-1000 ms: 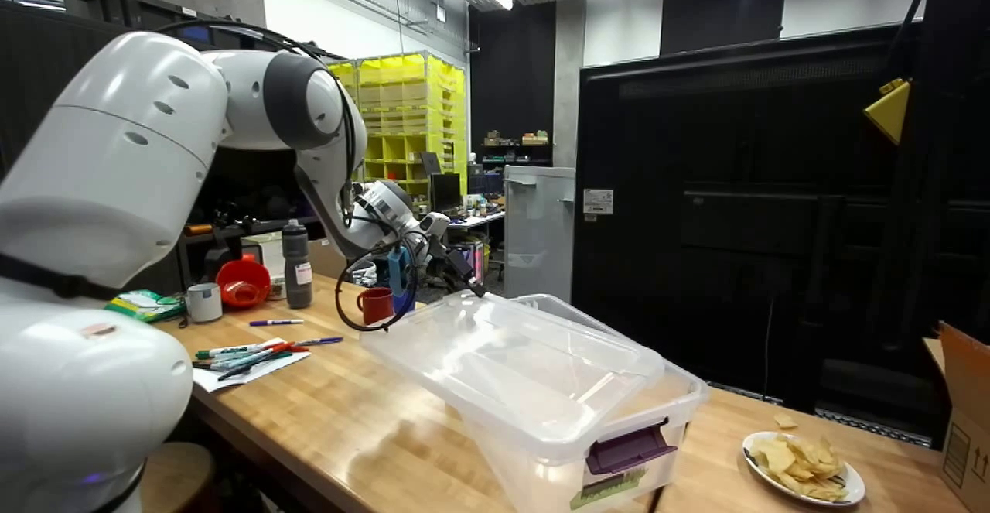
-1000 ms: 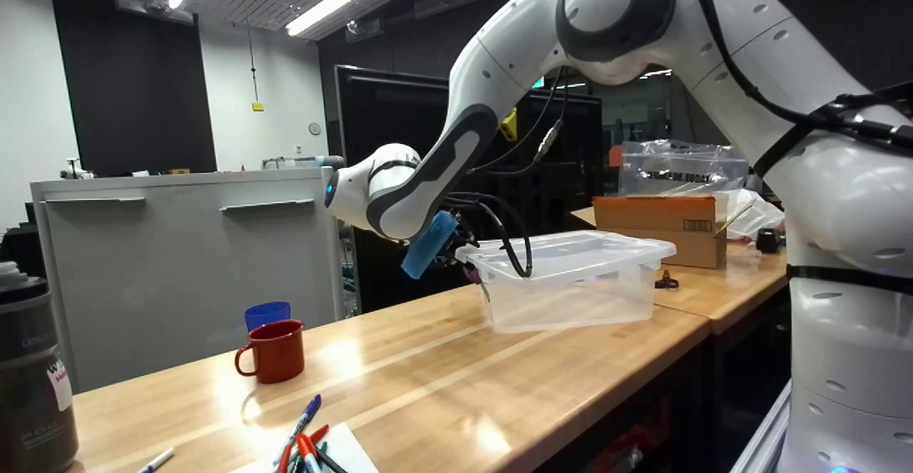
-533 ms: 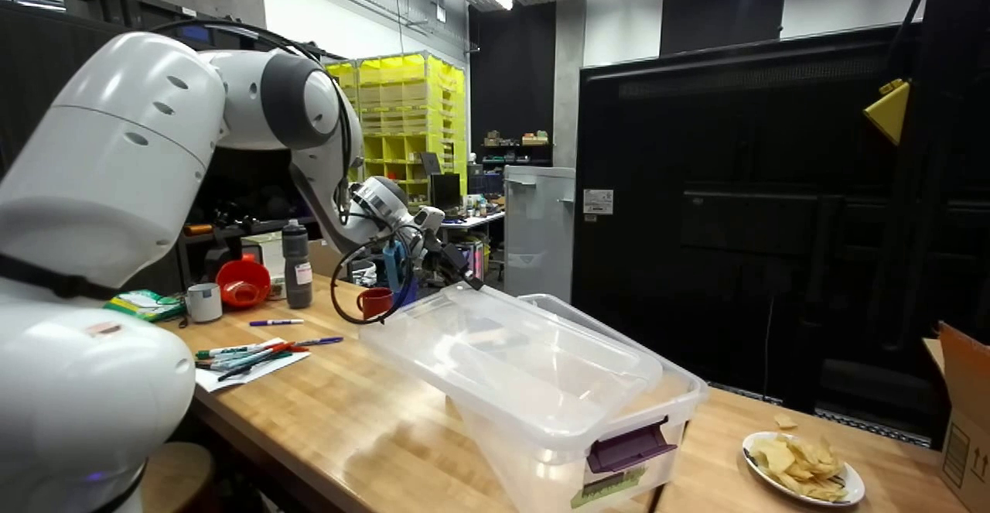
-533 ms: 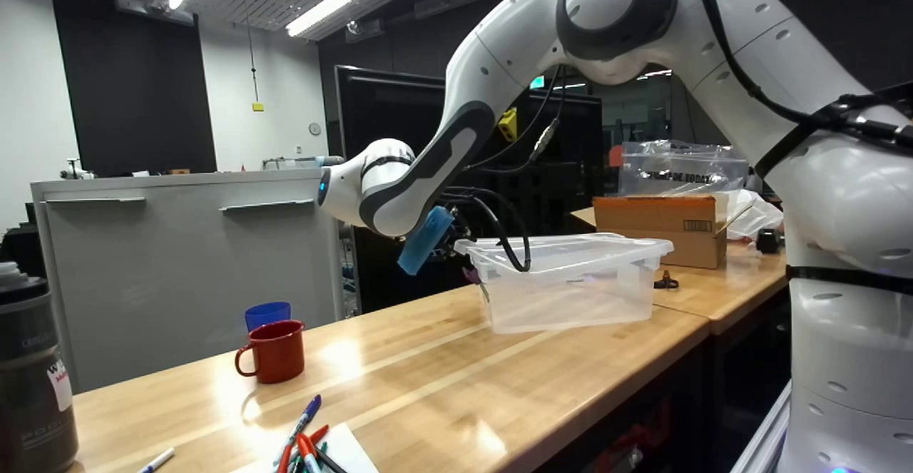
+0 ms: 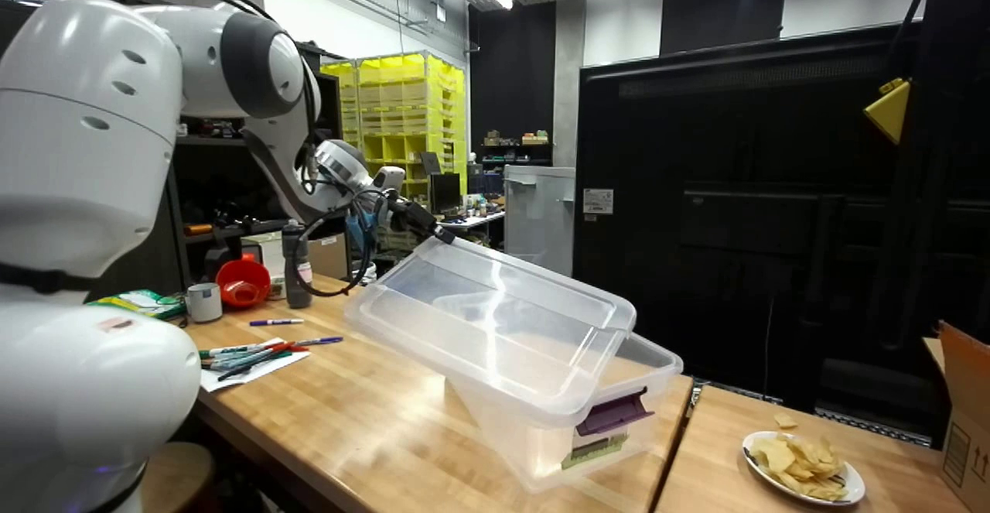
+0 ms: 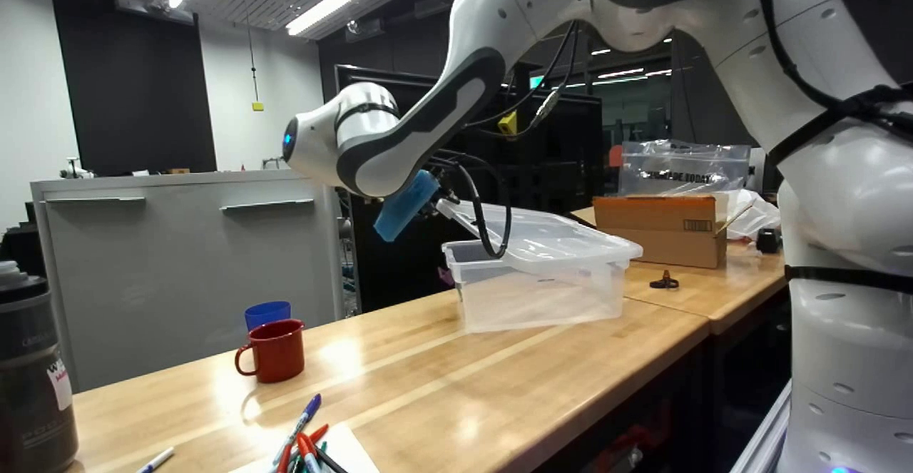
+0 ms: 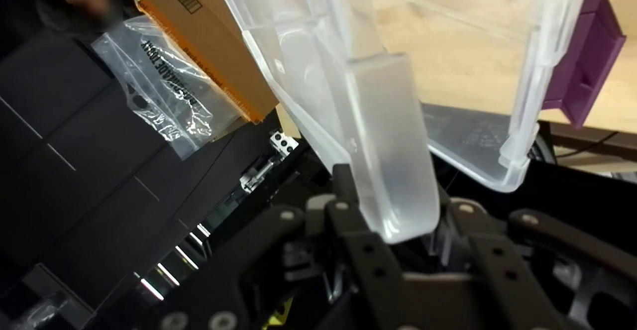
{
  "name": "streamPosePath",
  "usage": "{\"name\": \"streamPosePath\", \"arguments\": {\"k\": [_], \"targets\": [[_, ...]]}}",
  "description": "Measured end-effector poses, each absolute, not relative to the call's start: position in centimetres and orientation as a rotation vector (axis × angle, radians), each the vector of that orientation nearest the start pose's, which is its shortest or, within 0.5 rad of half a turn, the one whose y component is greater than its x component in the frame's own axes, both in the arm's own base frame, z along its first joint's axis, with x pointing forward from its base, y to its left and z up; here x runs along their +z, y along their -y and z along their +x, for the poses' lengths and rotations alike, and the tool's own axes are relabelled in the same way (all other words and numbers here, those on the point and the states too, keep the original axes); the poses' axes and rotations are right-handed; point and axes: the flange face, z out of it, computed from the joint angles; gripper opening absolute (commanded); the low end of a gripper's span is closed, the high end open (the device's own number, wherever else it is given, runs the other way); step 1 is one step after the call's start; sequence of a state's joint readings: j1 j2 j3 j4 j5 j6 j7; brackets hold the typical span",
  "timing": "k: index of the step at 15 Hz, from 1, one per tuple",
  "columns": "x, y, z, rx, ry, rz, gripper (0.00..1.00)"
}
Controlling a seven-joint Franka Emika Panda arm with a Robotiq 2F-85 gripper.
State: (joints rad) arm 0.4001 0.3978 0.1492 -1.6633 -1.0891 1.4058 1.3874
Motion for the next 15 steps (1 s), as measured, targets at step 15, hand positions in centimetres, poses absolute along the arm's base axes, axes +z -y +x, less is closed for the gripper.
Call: {"name": "streamPosePath", "arguments": {"k": [15], "targets": [[49.3, -24.8, 45.2, 1.073, 0.975, 1.683, 0.07]]}}
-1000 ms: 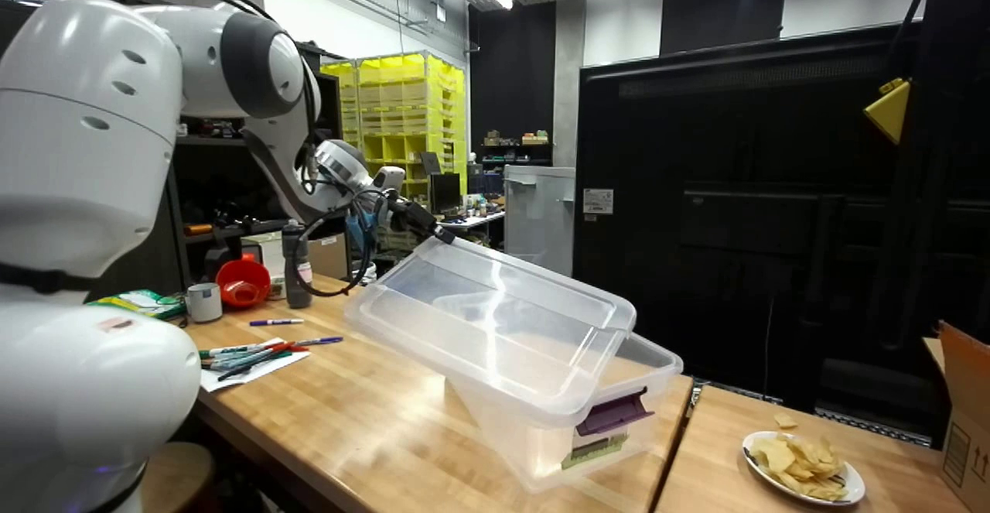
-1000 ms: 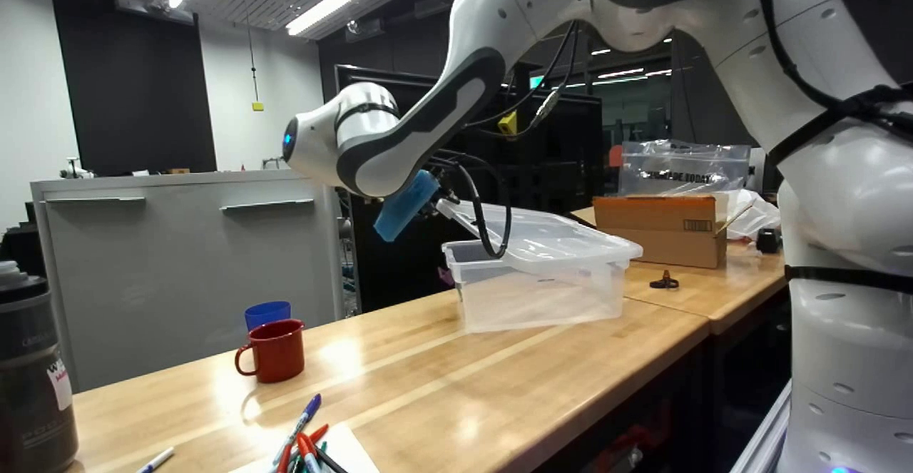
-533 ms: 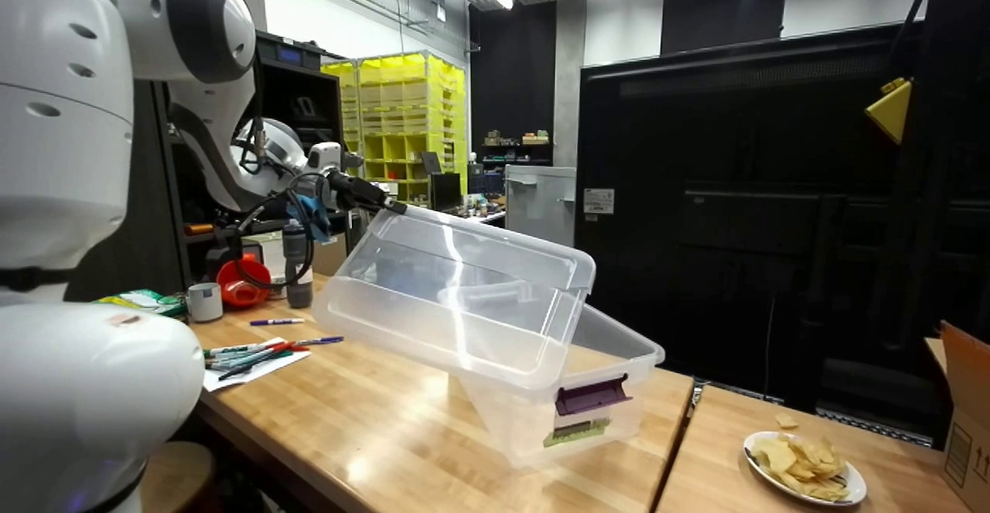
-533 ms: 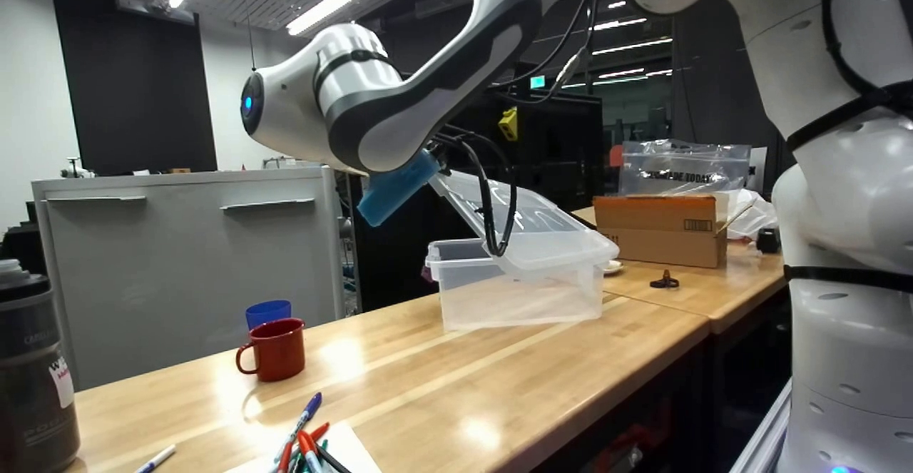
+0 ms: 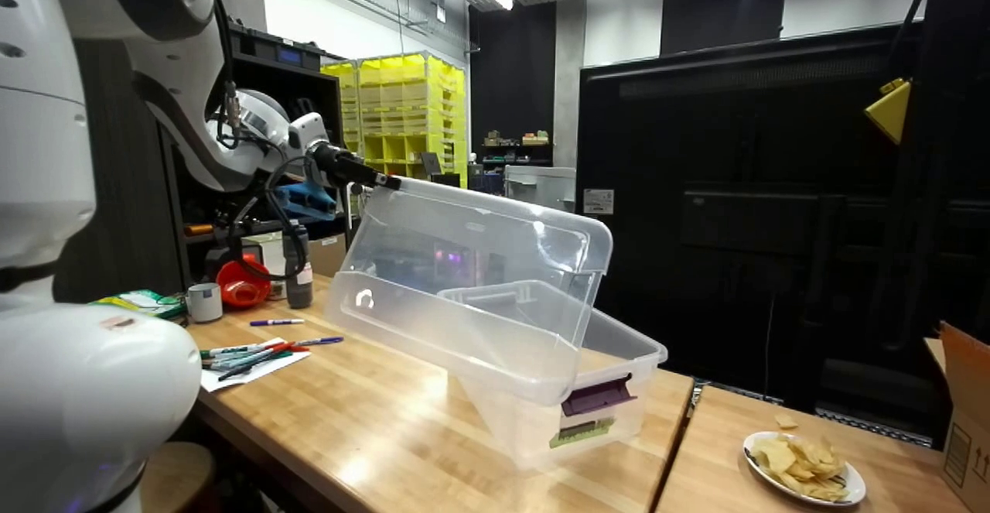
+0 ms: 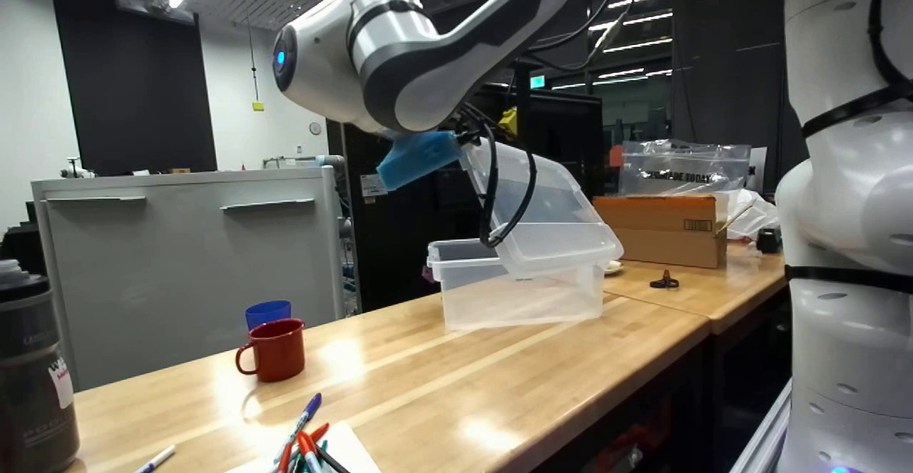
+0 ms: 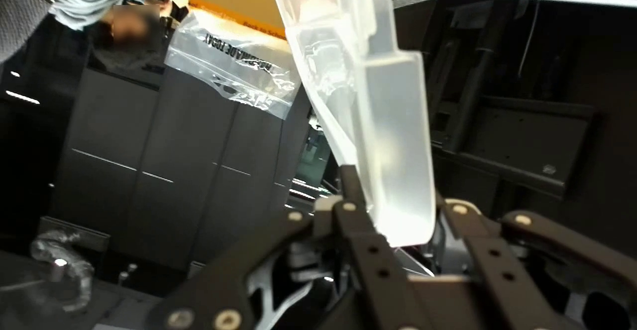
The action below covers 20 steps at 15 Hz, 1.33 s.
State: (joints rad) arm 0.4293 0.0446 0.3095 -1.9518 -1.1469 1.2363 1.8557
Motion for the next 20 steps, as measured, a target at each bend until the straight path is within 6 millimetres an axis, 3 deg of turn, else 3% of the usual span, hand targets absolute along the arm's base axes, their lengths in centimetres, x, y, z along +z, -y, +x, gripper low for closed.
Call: {"name": "streamPosePath", "arguments": {"k": [4, 9, 10, 11, 14, 18, 20], "targets": [[51.5, -20.1, 43.7, 1.103, 1.228, 1.596, 0.07], [51.9, -13.8, 42.7, 1.095, 1.443, 1.523, 0.07], [51.8, -12.9, 42.6, 1.097, 1.466, 1.517, 0.52], [51.7, -12.2, 42.4, 1.099, 1.477, 1.517, 0.53], [51.1, -11.5, 42.2, 1.103, 1.479, 1.536, 0.71], [50.2, -12.1, 42.0, 1.119, 1.446, 1.567, 0.97], [49.8, -12.7, 41.9, 1.133, 1.419, 1.580, 1.00]]}}
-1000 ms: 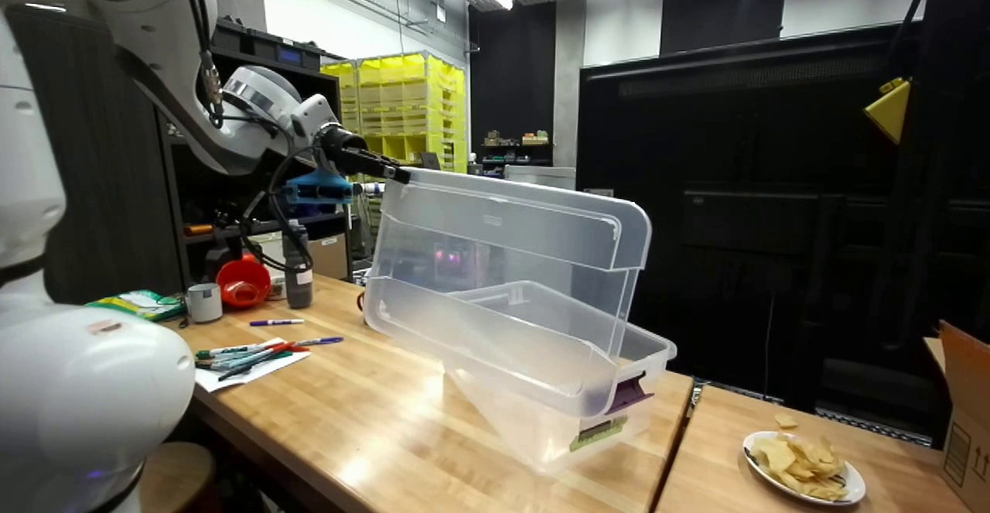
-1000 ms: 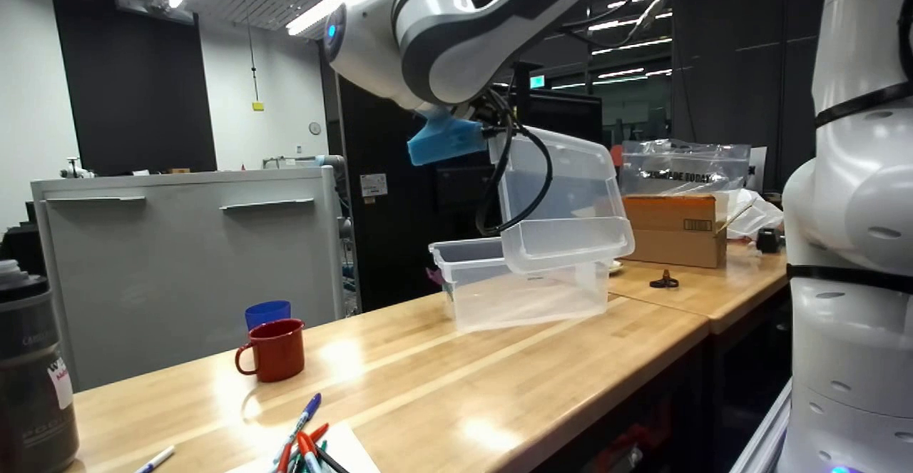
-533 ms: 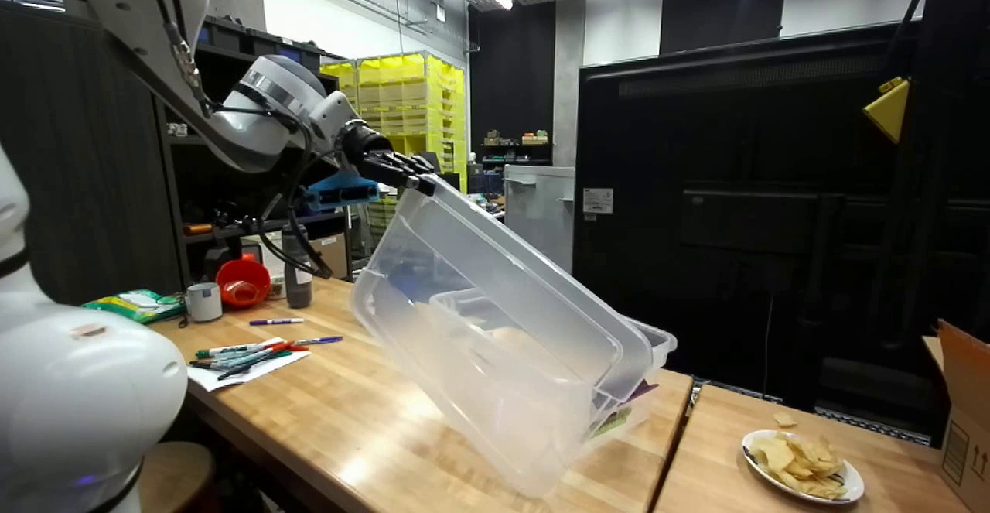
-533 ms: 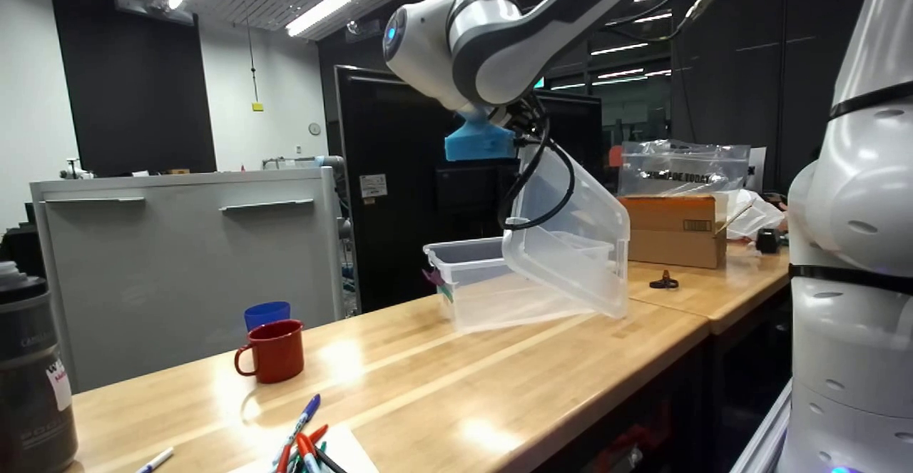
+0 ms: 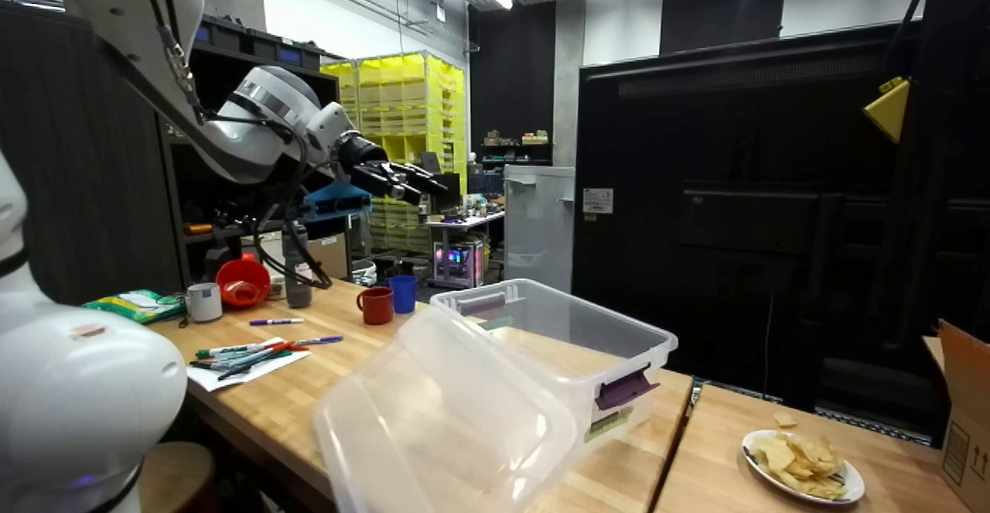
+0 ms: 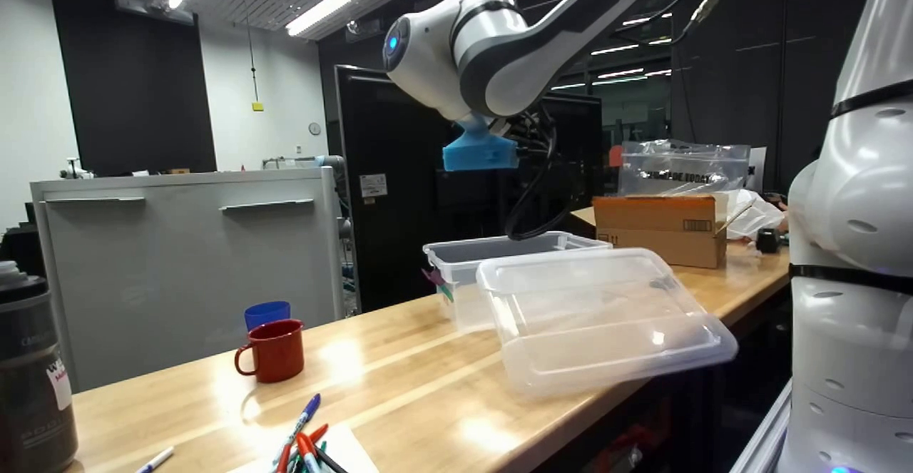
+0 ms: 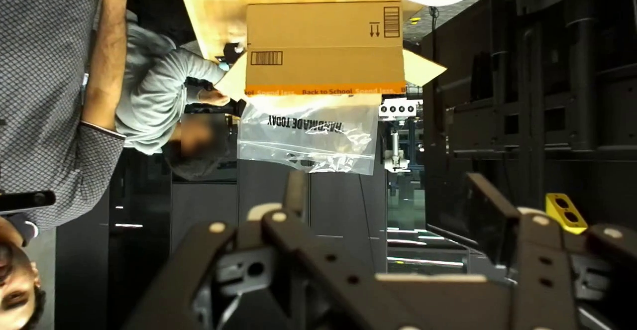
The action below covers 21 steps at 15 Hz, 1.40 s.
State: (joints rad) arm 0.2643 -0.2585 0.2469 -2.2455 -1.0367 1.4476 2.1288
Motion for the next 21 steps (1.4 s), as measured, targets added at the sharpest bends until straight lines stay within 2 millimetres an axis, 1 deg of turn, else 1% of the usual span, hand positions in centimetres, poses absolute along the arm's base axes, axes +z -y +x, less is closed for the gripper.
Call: {"name": "streamPosePath", "arguments": {"k": [3, 4, 8, 11, 14, 21], "targets": [[48.9, -14.1, 41.9, 1.154, 1.363, 1.617, 1.00], [48.4, -14.8, 42.0, 1.155, 1.332, 1.655, 1.00], [45.5, -17.7, 43.0, 1.134, 1.171, 1.912, 1.00], [43.2, -19.1, 44.2, 1.092, 1.039, 2.095, 1.00], [41.6, -19.4, 45.4, 1.022, 0.906, 2.236, 1.00], [41.4, -19.4, 45.6, 1.007, 0.868, 2.259, 1.00]]}}
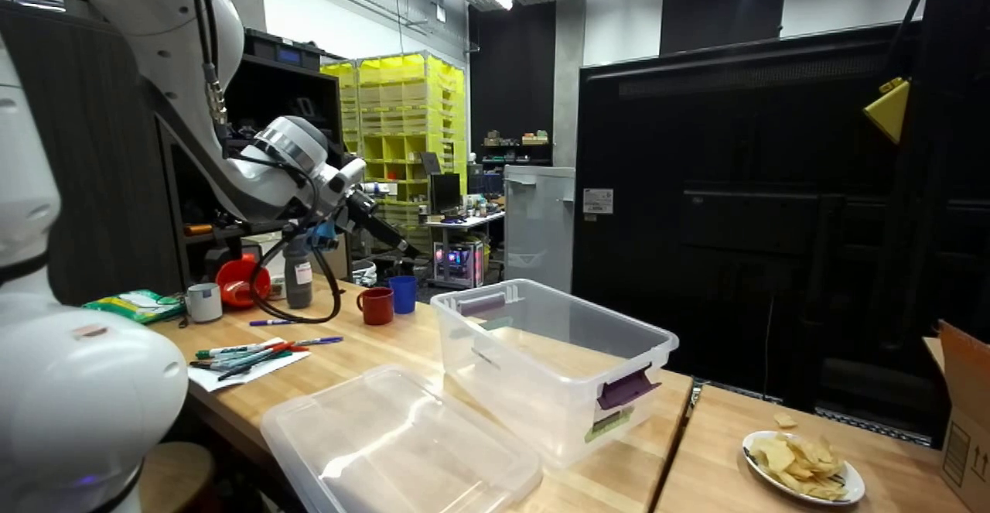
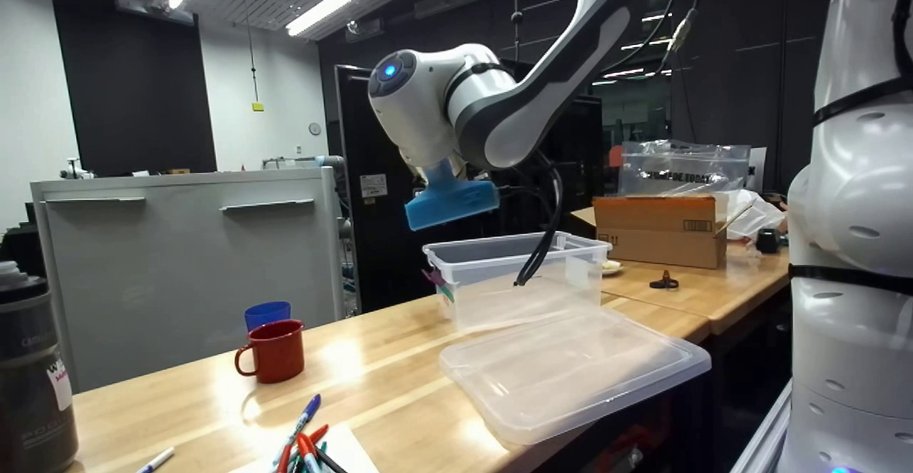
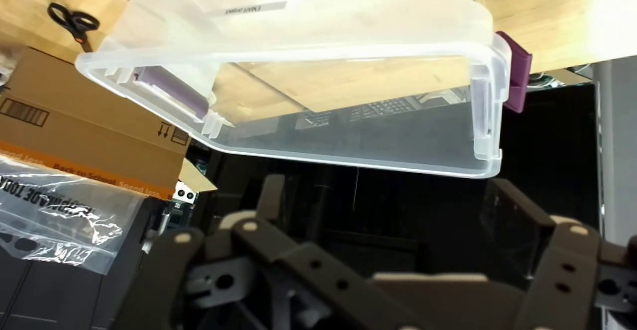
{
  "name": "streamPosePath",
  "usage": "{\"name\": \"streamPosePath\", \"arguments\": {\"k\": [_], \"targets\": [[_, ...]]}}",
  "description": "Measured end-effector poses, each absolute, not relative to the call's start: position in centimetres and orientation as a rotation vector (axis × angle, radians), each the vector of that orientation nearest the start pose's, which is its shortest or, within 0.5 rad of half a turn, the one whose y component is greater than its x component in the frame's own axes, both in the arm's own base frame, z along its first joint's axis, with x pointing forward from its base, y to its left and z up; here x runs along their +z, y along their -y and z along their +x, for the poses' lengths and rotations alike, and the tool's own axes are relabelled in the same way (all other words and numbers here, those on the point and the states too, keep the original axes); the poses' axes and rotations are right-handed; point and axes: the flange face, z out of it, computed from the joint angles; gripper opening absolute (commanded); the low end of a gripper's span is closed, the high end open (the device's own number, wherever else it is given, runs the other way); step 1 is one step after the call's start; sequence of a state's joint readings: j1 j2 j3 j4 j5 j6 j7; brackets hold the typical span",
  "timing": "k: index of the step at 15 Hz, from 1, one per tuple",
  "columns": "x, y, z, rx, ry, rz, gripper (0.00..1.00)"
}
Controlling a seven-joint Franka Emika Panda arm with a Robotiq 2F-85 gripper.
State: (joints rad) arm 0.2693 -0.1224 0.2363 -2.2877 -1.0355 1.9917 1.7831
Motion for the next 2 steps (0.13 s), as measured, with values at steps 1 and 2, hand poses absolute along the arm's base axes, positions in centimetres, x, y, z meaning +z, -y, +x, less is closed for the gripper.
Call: {"name": "streamPosePath", "arguments": {"k": [1, 2], "targets": [[41.43, -19.36, 45.63, 1.007, 0.868, 2.259, 1.00], [41.43, -19.36, 45.63, 1.007, 0.867, 2.260, 1.00]]}}
